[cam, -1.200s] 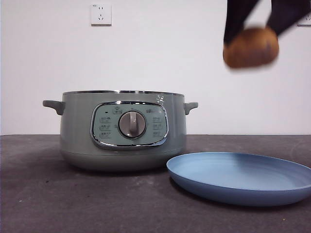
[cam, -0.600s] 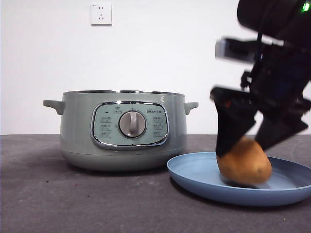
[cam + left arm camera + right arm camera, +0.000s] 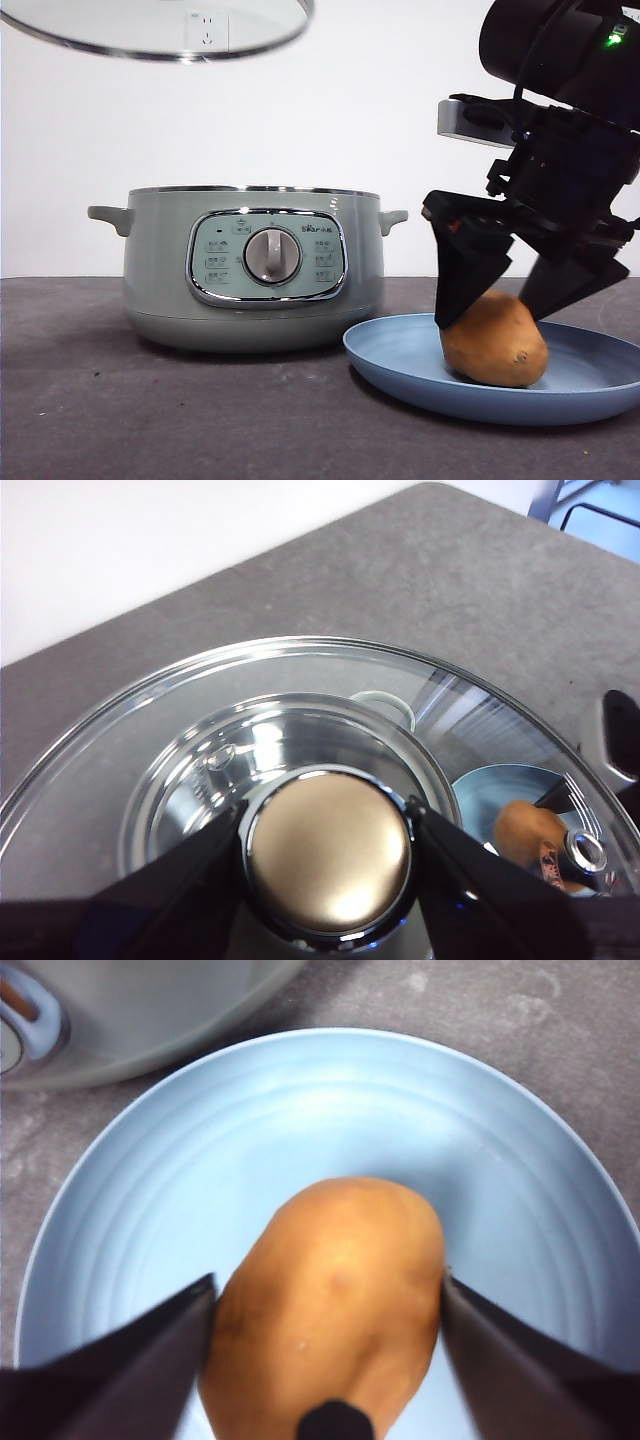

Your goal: Take the potato out from the steamer,put the potato on the plate,close the lid

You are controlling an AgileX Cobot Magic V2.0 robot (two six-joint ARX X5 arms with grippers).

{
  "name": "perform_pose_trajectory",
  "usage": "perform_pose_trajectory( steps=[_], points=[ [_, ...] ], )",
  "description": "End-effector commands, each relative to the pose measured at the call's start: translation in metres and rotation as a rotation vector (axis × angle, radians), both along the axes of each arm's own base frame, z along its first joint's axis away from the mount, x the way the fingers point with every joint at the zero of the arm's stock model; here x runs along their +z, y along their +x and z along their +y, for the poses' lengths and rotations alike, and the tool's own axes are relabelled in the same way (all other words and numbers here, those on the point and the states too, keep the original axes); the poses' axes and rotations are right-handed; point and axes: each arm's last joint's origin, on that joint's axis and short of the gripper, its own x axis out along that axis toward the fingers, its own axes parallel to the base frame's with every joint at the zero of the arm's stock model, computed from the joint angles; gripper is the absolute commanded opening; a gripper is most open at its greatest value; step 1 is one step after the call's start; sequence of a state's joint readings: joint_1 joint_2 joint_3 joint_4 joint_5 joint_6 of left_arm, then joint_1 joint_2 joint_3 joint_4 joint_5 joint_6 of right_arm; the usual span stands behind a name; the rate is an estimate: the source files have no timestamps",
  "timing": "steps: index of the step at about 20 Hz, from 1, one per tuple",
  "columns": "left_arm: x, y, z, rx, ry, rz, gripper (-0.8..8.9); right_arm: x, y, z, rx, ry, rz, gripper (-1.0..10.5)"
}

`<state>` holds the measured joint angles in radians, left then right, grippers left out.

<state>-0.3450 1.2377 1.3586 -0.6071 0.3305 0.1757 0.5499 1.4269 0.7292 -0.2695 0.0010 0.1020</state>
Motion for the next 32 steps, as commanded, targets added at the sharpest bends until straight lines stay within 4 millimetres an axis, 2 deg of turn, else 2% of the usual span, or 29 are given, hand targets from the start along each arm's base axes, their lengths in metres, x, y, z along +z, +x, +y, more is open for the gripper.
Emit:
perform_pose_trajectory(
  steps=[1,7,13,18,22,32],
  points=[
    [-0.004,0.016,-0.009,-0.025,-0.009,-0.043,-0.09,0.0,-0.004,-0.003,-0.016,-0.003,0.012,5.7],
    [-0.035,0.056,-0.028,-0.047,0.024,-0.011,-0.09,0.043,-0.022,-0.014,-0.016,0.077,-0.118,5.7],
    [-0.062,0.084,-0.041,-0.054,0.034,0.011,-0.09,0.099,-0.061,-0.038,-0.05,0.235,-0.305,5.7],
    [-0.081,0.098,-0.051,-0.062,0.044,0.03,-0.09,0.129,-0.091,-0.056,-0.06,0.323,-0.42,5.7],
    [-0.086,0.102,-0.057,-0.058,0.05,0.018,-0.09,0.136,-0.102,-0.063,-0.064,0.345,-0.439,5.7],
    [-0.095,0.107,-0.062,-0.044,0.068,0.03,-0.09,0.135,-0.103,-0.063,-0.063,0.339,-0.424,5.7]
  ],
)
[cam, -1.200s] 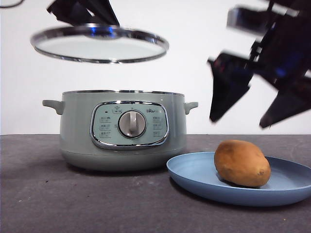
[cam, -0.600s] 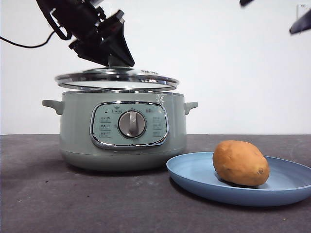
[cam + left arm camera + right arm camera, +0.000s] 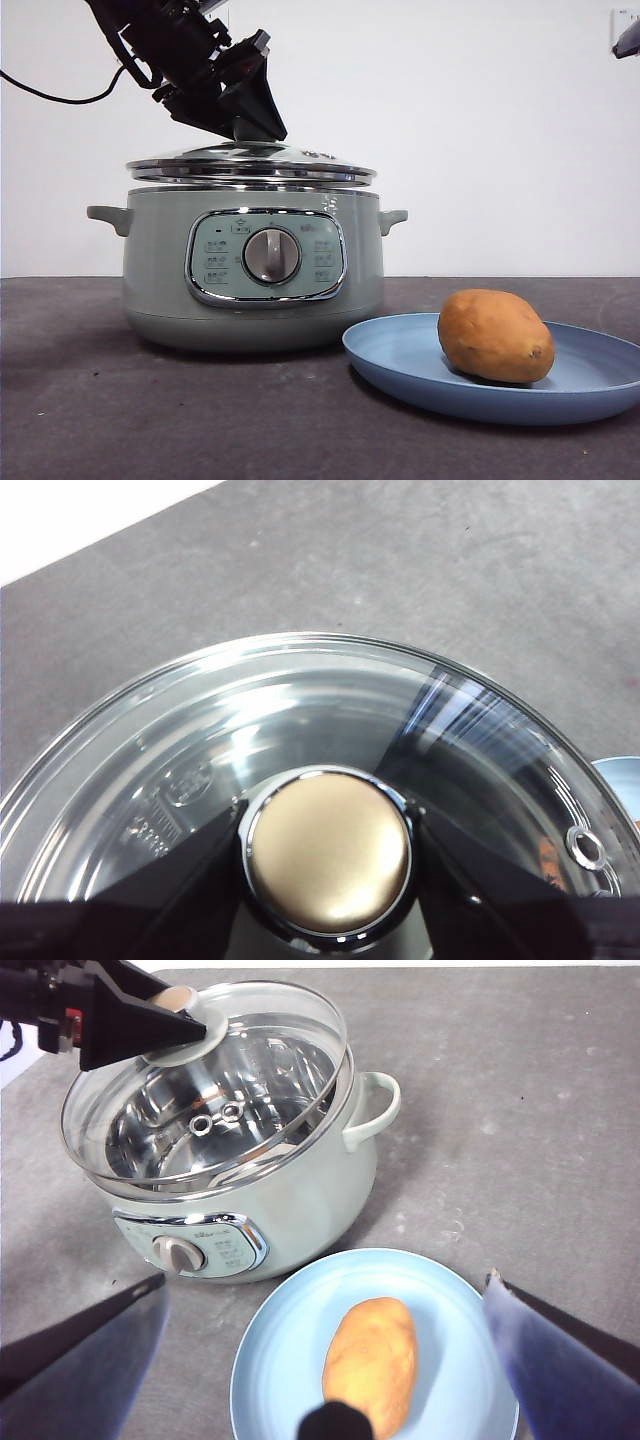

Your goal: Take the potato out from the steamer,put the potato on the plate,close the lid

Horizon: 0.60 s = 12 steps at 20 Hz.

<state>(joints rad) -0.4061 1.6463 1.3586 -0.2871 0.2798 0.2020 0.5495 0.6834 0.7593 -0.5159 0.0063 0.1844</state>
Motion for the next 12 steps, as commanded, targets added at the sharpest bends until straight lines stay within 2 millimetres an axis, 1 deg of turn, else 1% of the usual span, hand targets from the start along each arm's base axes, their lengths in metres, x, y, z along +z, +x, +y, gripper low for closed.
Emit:
perform_pose_trajectory(
  steps=[1,4,10,11,12],
  points=[
    [-0.004,0.005,-0.003,-0.015,-0.002,-0.017,-0.09,0.002,0.0,0.0,-0.003,0.013,-0.007,5.7],
    [-0.011,0.006,-0.008,-0.026,0.011,0.013,-0.09,0.002,0.0,0.0,0.0,0.008,-0.012,5.7],
    [-0.018,0.006,-0.009,-0.027,0.027,0.05,-0.05,0.002,0.0,0.0,0.002,0.006,-0.013,5.7],
    [-0.018,0.006,-0.009,-0.025,0.027,0.054,0.19,0.002,0.0,0.0,0.002,0.006,-0.013,5.7],
    [-0.019,0.006,-0.009,-0.025,0.027,0.058,1.19,0.002,0.0,0.0,0.002,0.006,-0.013,5.7]
  ],
)
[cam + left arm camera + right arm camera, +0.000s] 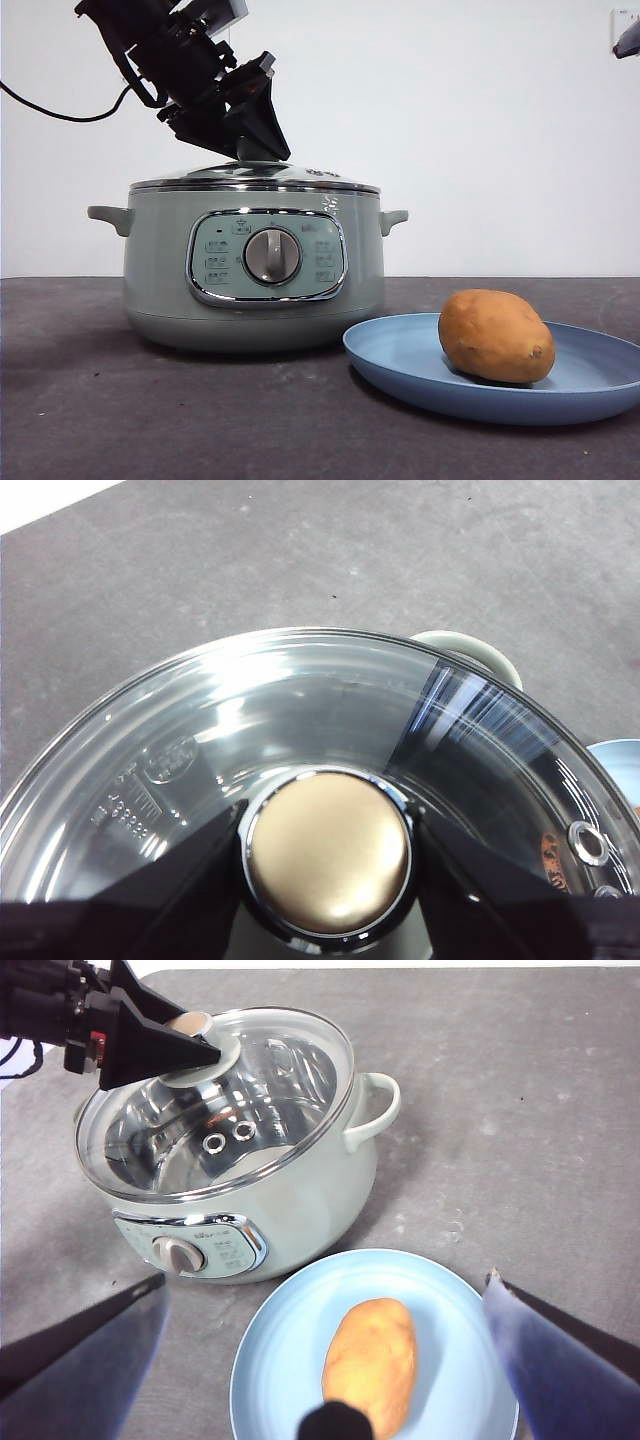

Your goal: Take the potato out from the steamer,put the potato on the plate,close the lid

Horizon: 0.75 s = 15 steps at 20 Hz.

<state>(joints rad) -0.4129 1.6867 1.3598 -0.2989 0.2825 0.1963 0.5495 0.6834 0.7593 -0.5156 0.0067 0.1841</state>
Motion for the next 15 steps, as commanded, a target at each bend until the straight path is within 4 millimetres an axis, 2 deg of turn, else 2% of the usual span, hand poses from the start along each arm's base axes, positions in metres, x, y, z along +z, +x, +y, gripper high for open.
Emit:
perform_pose_trajectory(
  steps=[1,2,3,6,9,12,15],
  points=[
    [-0.004,0.0,-0.003,-0.019,0.012,0.009,2.97,0.002,0.0,0.0,0.003,0.006,-0.012,5.7],
    [-0.004,0.0,-0.003,-0.019,0.012,0.009,4.96,0.002,0.0,0.0,0.007,0.008,-0.01,5.7],
    [-0.003,0.0,-0.003,-0.019,0.011,0.008,5.66,0.002,0.0,0.0,0.008,0.008,-0.009,5.7],
    [0.001,-0.002,-0.002,-0.016,0.004,0.0,5.66,0.001,0.0,0.0,0.007,0.006,-0.005,5.7],
    [0.015,-0.011,0.002,-0.015,-0.007,-0.02,5.66,0.001,-0.001,0.0,0.008,0.001,0.004,5.7],
    [0.039,-0.032,0.011,-0.015,-0.012,-0.031,5.66,-0.001,-0.001,0.0,0.009,-0.007,0.017,5.7],
    [0.066,-0.067,0.027,-0.014,-0.005,-0.009,5.66,-0.002,-0.002,0.0,0.039,-0.002,0.041,5.7]
  ],
)
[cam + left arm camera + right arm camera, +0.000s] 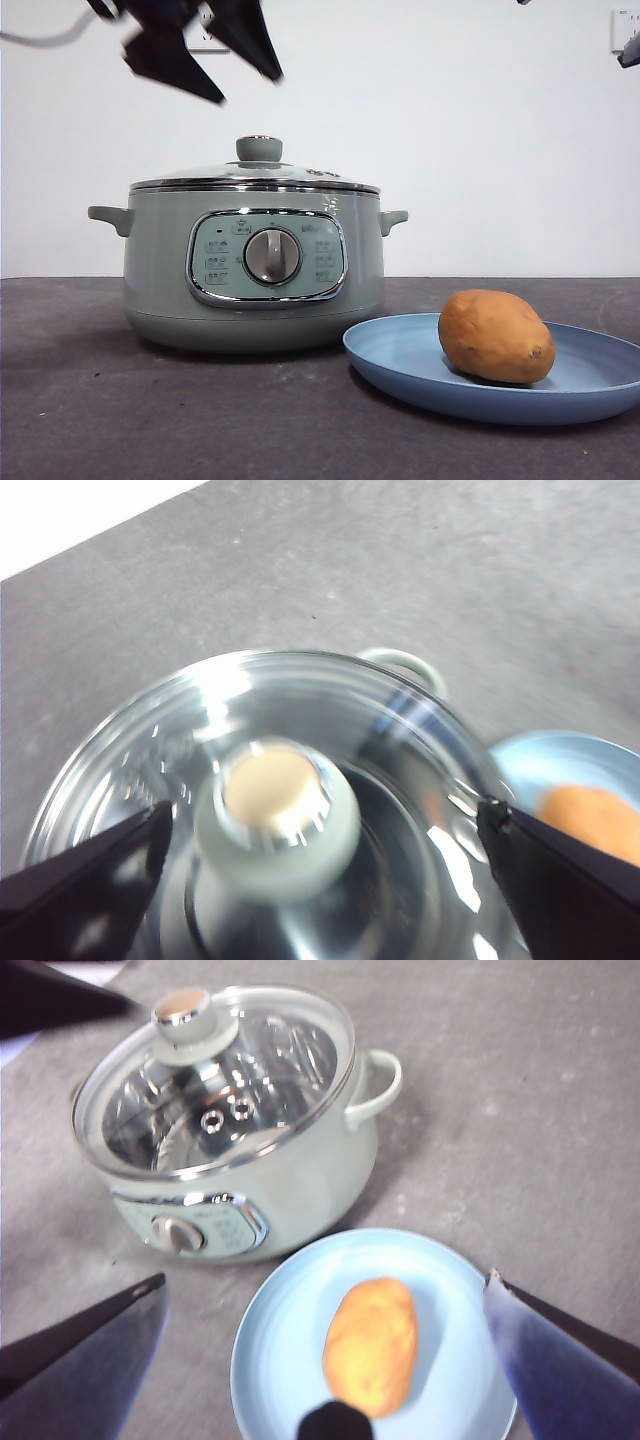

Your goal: Take the potato out from the steamer,put the potato on the plate,close the lid

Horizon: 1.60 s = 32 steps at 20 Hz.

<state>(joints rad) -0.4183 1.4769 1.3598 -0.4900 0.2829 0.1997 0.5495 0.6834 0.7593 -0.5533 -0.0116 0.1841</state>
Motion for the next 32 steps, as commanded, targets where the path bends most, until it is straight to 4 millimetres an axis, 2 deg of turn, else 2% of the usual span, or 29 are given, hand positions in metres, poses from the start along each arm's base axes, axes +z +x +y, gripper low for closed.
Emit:
perform_pose_trajectory(
  steps=[1,5,6,8,9,11,13,14,32],
  points=[
    [0.021,-0.031,0.013,0.002,-0.006,0.036,5.66,0.0,-0.002,0.001,0.049,0.018,0.021,5.7],
    [0.046,-0.09,0.039,0.022,-0.023,0.133,5.6,-0.004,-0.006,0.003,0.157,0.048,0.103,5.6],
    [0.05,-0.104,0.045,0.011,-0.022,0.154,5.19,-0.005,-0.007,0.003,0.176,0.051,0.124,5.6],
    [0.055,-0.127,0.055,0.018,-0.021,0.18,2.79,-0.007,-0.009,0.002,0.195,0.052,0.153,5.1],
    [0.057,-0.135,0.058,0.022,-0.024,0.187,1.38,-0.008,-0.009,0.002,0.194,0.047,0.163,4.0],
    [0.059,-0.143,0.062,0.022,-0.024,0.186,-0.17,-0.009,-0.01,0.002,0.193,0.04,0.177,1.8],
    [0.06,-0.148,0.064,0.021,-0.024,0.186,-0.09,-0.01,-0.01,0.001,0.192,0.037,0.182,-0.3],
    [0.061,-0.15,0.065,0.022,-0.023,0.186,-0.09,-0.01,-0.01,0.001,0.19,0.036,0.181,0.0],
    [0.06,-0.15,0.065,0.028,-0.017,0.189,-0.08,-0.01,-0.01,0.001,0.185,0.034,0.176,0.0]
  ],
)
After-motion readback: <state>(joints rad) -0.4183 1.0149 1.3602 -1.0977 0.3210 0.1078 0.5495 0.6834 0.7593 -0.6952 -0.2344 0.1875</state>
